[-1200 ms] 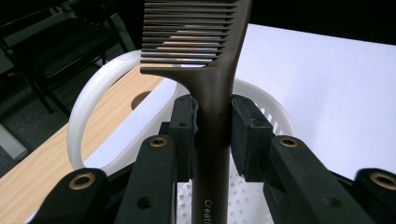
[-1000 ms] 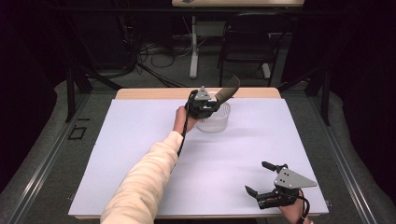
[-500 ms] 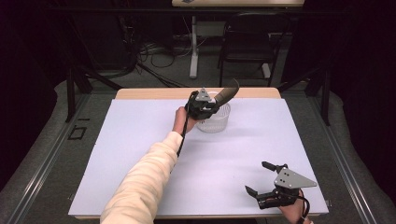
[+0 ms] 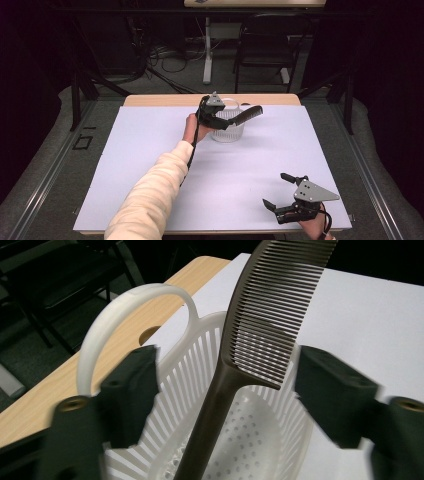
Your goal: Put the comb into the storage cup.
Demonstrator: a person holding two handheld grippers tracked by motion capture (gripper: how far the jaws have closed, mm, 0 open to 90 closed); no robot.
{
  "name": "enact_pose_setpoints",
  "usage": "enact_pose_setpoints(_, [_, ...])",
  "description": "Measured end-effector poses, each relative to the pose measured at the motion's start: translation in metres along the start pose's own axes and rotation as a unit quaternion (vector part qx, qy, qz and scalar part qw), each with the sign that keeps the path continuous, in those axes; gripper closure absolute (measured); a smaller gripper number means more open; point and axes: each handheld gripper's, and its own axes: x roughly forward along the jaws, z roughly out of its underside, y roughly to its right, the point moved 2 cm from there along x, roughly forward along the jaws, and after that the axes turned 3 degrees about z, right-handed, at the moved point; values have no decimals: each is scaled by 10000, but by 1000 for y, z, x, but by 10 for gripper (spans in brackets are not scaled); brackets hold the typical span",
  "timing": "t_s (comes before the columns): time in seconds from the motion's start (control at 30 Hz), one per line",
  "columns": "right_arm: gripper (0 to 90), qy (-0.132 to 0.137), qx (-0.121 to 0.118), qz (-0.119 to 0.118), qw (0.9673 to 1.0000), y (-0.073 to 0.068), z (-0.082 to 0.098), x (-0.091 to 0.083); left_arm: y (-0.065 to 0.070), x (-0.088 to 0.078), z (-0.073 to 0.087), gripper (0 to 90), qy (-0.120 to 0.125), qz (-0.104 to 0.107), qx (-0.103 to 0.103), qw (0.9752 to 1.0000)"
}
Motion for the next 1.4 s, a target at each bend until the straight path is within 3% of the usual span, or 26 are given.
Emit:
enact_pose_setpoints(0.1, [5, 2, 0, 5, 10000, 0, 0, 0, 2, -4, -3, 167, -5, 33, -55, 10000])
enact_pose_setpoints(0.3, [5, -6, 6, 0, 10000, 0, 0, 1, 7, -10, -7, 71, -239, 2, 62, 9997])
enact_pose_setpoints(0.53, [4, -14, 1, 4, 10000, 0, 0, 1, 9, -17, -9, 4, -292, -37, -63, 9995])
enact_pose_setpoints(0.87, [5, -10, -2, -18, 10000, 0, -1, 2, 11, -28, -8, 2, -379, -10, -158, 9992])
enact_pose_setpoints(1.4, [4, -19, -22, -9, 10000, 0, -1, 2, 18, -54, 5, 0, -592, -30, -145, 9981])
